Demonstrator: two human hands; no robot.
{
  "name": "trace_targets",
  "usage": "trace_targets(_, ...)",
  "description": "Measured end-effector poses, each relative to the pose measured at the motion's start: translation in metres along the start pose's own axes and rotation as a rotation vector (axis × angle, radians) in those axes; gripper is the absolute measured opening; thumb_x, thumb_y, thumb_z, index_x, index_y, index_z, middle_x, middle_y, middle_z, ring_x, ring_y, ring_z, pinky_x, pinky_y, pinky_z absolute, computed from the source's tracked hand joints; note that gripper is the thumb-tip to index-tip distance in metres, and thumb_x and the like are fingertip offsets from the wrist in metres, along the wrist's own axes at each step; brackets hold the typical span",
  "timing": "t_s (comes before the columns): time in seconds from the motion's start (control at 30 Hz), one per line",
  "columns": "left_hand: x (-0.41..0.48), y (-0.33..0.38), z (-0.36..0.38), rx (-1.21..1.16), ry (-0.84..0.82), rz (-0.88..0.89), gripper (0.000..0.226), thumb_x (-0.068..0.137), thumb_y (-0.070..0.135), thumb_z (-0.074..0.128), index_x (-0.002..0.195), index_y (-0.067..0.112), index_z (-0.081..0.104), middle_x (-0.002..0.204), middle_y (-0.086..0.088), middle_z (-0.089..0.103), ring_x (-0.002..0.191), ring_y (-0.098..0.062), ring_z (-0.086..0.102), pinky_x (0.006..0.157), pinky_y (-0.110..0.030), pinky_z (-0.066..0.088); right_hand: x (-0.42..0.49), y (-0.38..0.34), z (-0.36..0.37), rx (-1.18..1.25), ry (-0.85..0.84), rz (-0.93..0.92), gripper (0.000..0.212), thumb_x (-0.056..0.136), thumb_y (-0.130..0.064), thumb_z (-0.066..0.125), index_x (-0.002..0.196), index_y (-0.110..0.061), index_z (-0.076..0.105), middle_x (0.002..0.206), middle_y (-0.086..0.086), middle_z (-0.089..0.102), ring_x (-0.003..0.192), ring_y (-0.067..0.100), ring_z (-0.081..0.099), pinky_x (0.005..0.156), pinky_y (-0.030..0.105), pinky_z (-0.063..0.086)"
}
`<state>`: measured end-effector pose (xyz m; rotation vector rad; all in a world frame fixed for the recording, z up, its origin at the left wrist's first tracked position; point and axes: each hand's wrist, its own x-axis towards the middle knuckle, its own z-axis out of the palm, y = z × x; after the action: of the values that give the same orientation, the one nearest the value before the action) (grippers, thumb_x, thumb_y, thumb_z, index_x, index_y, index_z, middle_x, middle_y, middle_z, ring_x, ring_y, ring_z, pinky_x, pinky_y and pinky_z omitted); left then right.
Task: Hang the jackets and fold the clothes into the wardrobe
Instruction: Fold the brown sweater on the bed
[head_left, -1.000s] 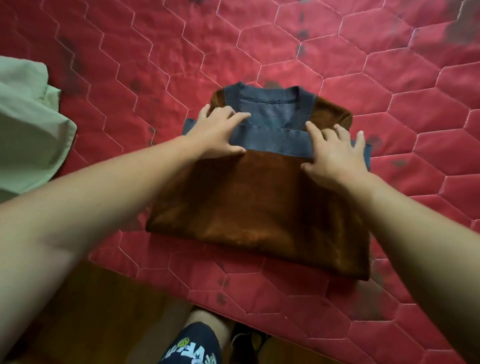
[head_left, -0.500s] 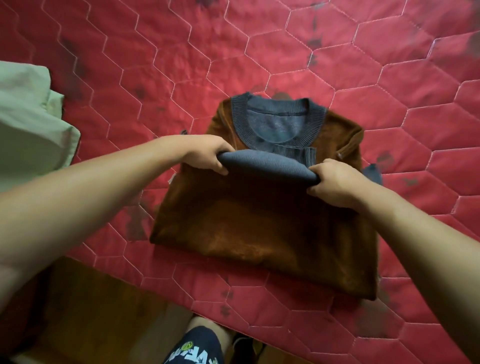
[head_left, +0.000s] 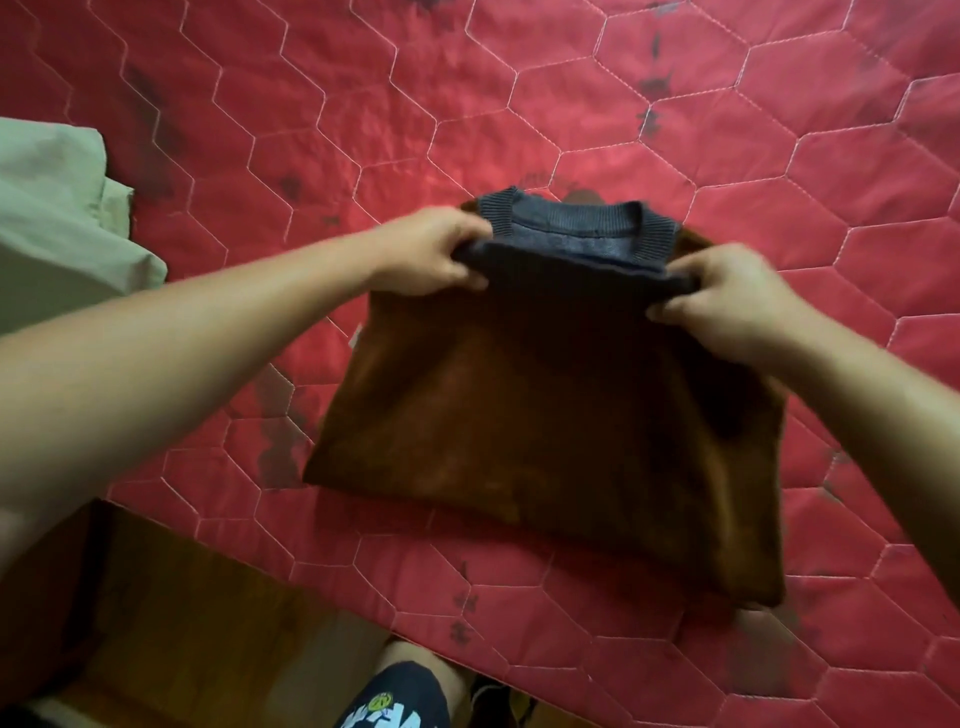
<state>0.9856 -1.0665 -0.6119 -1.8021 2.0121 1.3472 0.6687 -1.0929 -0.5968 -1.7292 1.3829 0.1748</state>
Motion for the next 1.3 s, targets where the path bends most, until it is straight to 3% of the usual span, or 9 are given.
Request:
trace_targets(0.13, 0.027, 0.007, -0.022, 0.161, 0.259, -0.029, 0.017, 0.090, 0.024, 0.071, 0.095, 0.019, 0.056, 0.087, 0.005, 0.059, 0.097, -0.026, 0.061, 0.079, -0.032, 0.038, 0.033, 0.000, -0.026, -0.185, 0.159, -0.080, 0.006, 0.091, -0.020, 0.068, 0.096, -0.018, 0.068, 0.089, 0.008, 0.066, 0.094, 0.032, 0.058, 0.080, 0.040, 0.046)
trace_targets(0.23, 0.043, 0.000, -0.005, 0.447, 0.371, -0.156, 0.031, 0.091, 0.029, 0.063, 0.121, 0.022, 0.056, 0.122, -0.003, 0.062, 0.123, -0.030, 0.051, 0.109, -0.054, 0.030, 0.039, 0.010, -0.013, -0.383, 0.364, -0.089, 0.037, 0.090, -0.024, 0.066, 0.126, -0.019, 0.063, 0.132, 0.011, 0.061, 0.126, 0.040, 0.046, 0.102, 0.053, 0.037)
trace_targets(0.33, 0.031, -0.003, 0.036, 0.493, 0.459, -0.184, 0.068, 0.094, 0.043, 0.056, 0.154, 0.025, 0.030, 0.164, -0.014, 0.020, 0.153, -0.035, 0.015, 0.120, -0.065, 0.014, 0.017, 0.014, 0.015, -0.445, 0.491, -0.122, 0.056, 0.089, -0.026, 0.065, 0.142, -0.021, 0.050, 0.155, 0.015, 0.039, 0.146, 0.039, 0.029, 0.116, 0.064, 0.019)
trace_targets(0.47, -0.001, -0.008, 0.111, 0.618, 0.372, 0.048, 0.073, 0.098, 0.063, 0.036, 0.161, 0.036, 0.011, 0.169, -0.014, -0.001, 0.157, -0.031, -0.002, 0.119, -0.067, 0.009, -0.015, 0.032, 0.087, -0.627, 0.179, -0.106, 0.071, 0.098, -0.063, 0.040, 0.160, -0.032, 0.024, 0.171, 0.011, 0.006, 0.157, 0.036, 0.000, 0.114, 0.077, 0.004)
trace_targets(0.57, -0.014, -0.028, 0.140, 0.621, 0.373, 0.018, 0.070, 0.098, 0.065, 0.035, 0.160, 0.041, 0.012, 0.170, -0.010, -0.001, 0.157, -0.026, -0.003, 0.119, -0.068, 0.007, -0.022, 0.052, 0.118, -0.724, 0.012, -0.008, 0.083, 0.092, -0.083, 0.006, 0.159, -0.039, -0.017, 0.166, 0.004, -0.030, 0.151, 0.033, -0.032, 0.112, 0.079, -0.003)
trace_targets(0.63, -0.016, -0.031, 0.141, 0.616, 0.382, -0.027, 0.070, 0.098, 0.065, 0.035, 0.160, 0.041, 0.012, 0.170, -0.008, -0.002, 0.157, -0.026, -0.003, 0.119, -0.068, 0.007, -0.017, 0.052, 0.116, -0.708, -0.010, 0.001, 0.083, 0.090, -0.084, 0.003, 0.155, -0.041, -0.026, 0.162, 0.003, -0.038, 0.147, 0.032, -0.040, 0.113, 0.078, -0.008)
trace_targets(0.77, -0.031, -0.030, 0.152, 0.606, 0.417, -0.100, 0.070, 0.100, 0.063, 0.032, 0.161, 0.039, 0.008, 0.170, -0.012, -0.006, 0.157, -0.028, -0.005, 0.119, -0.066, 0.010, -0.033, 0.043, 0.113, -0.702, 0.024, -0.023, 0.085, 0.092, -0.082, 0.015, 0.161, -0.039, -0.011, 0.169, 0.005, -0.022, 0.153, 0.033, -0.026, 0.114, 0.078, -0.001)
trace_targets(1.0, -0.040, -0.047, 0.157, 0.602, 0.430, -0.034, 0.070, 0.097, 0.056, 0.041, 0.160, 0.035, 0.019, 0.169, -0.012, 0.006, 0.156, -0.033, 0.004, 0.120, -0.064, 0.013, -0.039, 0.050, 0.127, -0.636, -0.059, 0.099, 0.088, 0.085, -0.090, 0.003, 0.152, -0.045, -0.030, 0.159, 0.000, -0.044, 0.142, 0.031, -0.047, 0.107, 0.083, -0.006)
trace_targets(1.3, -0.051, -0.052, 0.172, 0.576, 0.513, -0.105, 0.072, 0.096, 0.056, 0.040, 0.161, 0.035, 0.017, 0.169, -0.014, 0.001, 0.157, -0.031, 0.001, 0.120, -0.064, 0.014, -0.082, 0.092, 0.143, -0.570, 0.188, 0.058, 0.091, 0.088, -0.089, 0.019, 0.162, -0.039, 0.002, 0.170, 0.007, -0.016, 0.156, 0.030, -0.019, 0.111, 0.082, 0.006)
